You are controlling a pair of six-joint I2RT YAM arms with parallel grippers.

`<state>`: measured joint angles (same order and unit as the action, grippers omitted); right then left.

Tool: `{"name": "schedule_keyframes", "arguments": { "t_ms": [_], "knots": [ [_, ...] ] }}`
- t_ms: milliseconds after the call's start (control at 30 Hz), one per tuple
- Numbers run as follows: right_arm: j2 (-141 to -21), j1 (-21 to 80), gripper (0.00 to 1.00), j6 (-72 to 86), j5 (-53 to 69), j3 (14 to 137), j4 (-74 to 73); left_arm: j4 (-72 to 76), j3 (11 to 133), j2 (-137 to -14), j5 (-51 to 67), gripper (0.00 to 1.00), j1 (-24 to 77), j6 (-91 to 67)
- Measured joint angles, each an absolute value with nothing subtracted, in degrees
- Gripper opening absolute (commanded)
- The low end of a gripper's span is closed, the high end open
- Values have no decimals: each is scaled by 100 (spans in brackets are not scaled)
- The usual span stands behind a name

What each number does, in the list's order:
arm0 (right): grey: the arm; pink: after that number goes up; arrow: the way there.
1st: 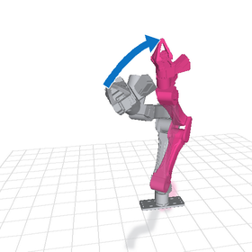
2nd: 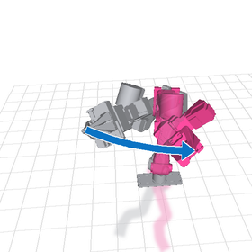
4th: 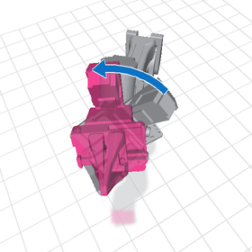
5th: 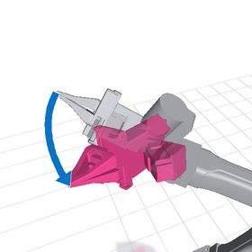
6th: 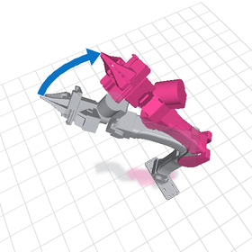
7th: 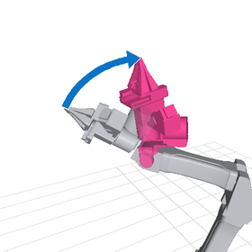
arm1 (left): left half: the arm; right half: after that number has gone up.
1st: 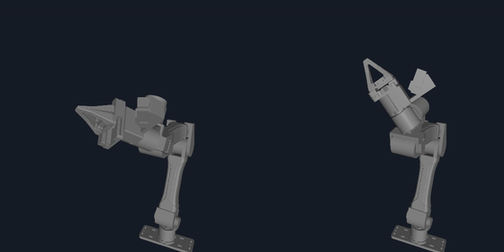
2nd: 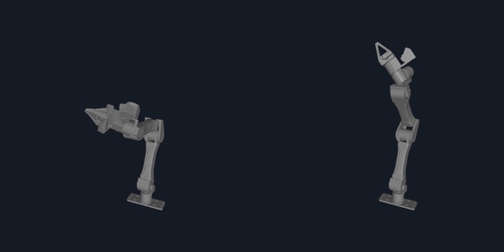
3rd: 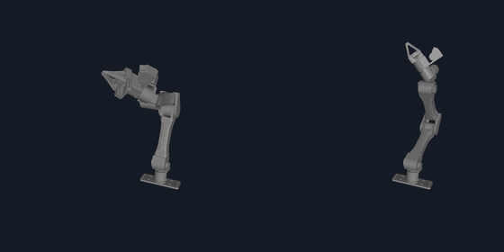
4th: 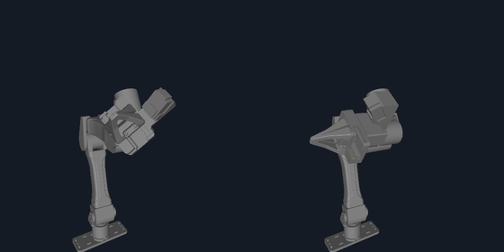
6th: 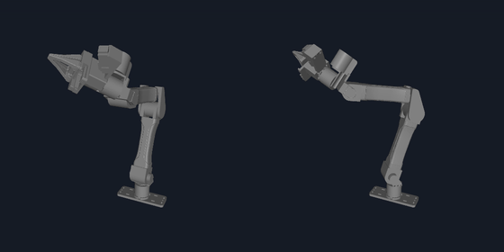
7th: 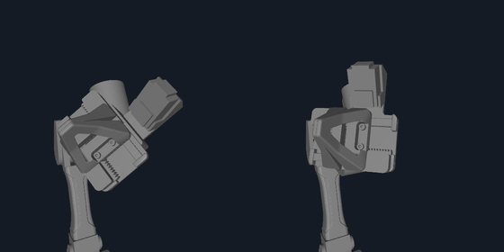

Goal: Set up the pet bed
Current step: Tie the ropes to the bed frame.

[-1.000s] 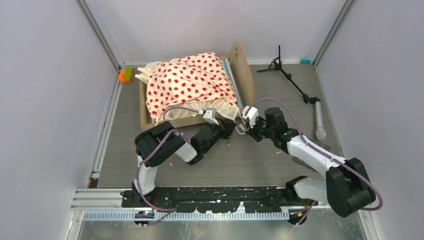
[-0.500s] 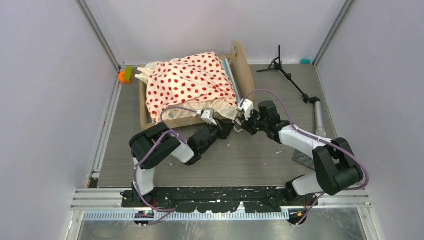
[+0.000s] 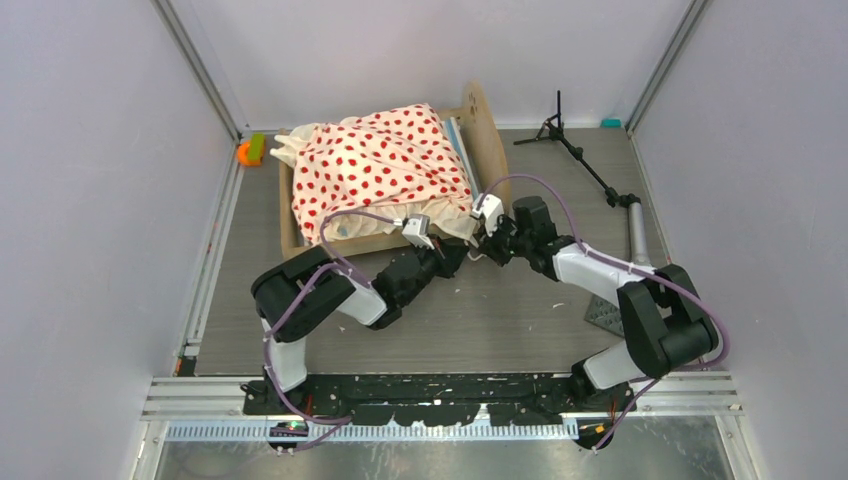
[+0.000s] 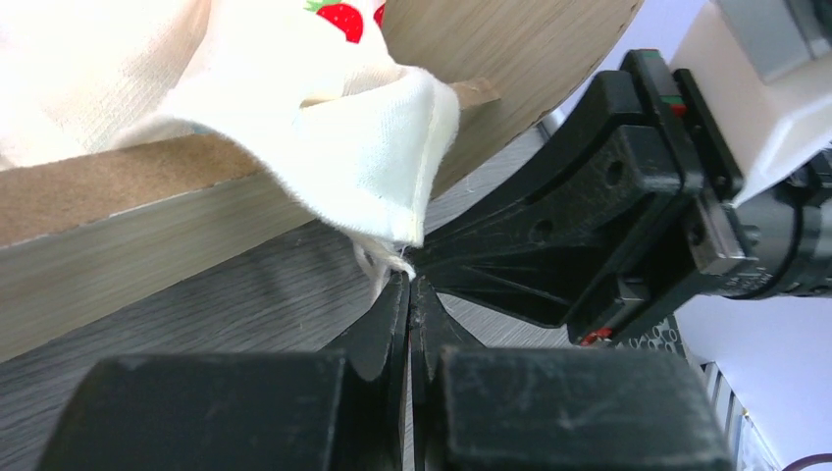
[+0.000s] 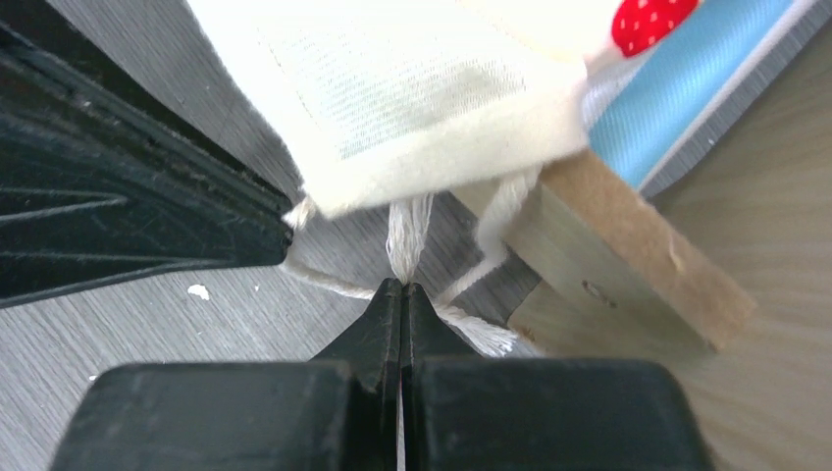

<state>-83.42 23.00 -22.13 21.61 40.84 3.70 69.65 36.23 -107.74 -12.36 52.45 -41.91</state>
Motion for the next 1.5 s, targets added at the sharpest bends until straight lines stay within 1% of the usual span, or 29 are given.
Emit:
{"name": "schedule_keyframes", "arguments": {
  "t_ms": [500, 933, 1300, 1500],
  "knots": [
    [-8840, 2303, 0, -2742, 2886, 4609, 73, 6696, 3634, -10556, -1192, 0, 5249, -4104],
    [-9094, 2303, 0, -3627, 3509, 5216, -1192, 6604, 3634, -10508, -1190, 1, 5249, -4023],
    [-9229, 2303, 0, -4088, 3542, 5516, -2209, 6565, 3634, -10473, -1194, 0, 5249, -4001],
    [-9229, 2300, 0, -4012, 3498, 5507, -1927, 6563, 3634, -10473, -1190, 0, 5249, -4001]
  ]
}}
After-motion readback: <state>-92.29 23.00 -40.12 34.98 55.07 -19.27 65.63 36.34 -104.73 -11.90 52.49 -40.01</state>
